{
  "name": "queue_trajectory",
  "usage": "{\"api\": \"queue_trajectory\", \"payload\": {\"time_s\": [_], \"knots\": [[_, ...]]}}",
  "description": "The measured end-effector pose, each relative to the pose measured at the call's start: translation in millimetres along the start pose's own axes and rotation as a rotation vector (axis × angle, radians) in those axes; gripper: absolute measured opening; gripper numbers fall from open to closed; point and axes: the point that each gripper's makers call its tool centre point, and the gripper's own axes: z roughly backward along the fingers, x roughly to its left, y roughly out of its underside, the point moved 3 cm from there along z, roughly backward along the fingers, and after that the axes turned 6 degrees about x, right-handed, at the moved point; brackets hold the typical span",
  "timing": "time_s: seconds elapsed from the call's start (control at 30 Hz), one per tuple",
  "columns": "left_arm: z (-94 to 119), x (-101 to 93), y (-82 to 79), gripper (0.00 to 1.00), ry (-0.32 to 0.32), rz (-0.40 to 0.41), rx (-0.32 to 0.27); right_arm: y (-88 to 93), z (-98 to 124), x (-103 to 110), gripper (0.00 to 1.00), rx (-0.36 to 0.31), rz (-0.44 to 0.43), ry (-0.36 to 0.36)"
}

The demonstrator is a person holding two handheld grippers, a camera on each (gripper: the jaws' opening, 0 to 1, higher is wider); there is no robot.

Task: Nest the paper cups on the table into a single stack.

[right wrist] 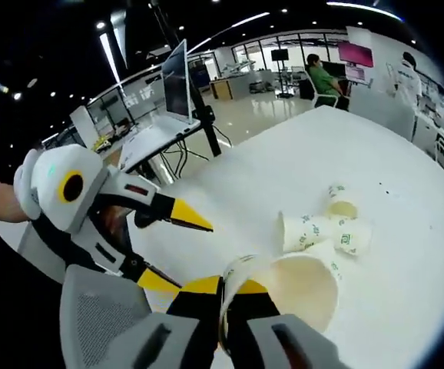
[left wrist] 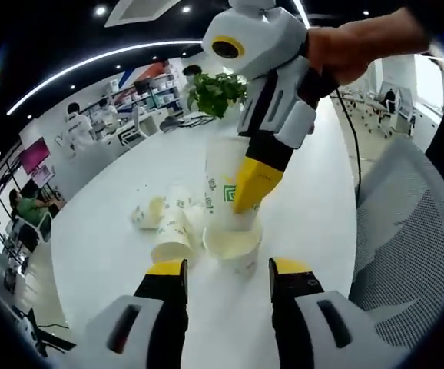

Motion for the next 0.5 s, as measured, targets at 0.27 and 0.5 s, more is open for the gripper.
{"api": "queue_trajectory", "payload": {"time_s": [0.27,0.5], "knots": [[3.0,-2.5,8.4,0.44,0.000,0.067,0.004,4.2,-8.7,-7.2,0.00,0.072,0.084,0.042],[4.3,-2.0,18.1,0.46,0.000,0.096,0.020,8.3,-11.9,-5.0,0.00,0.134,0.148,0.061]]}}
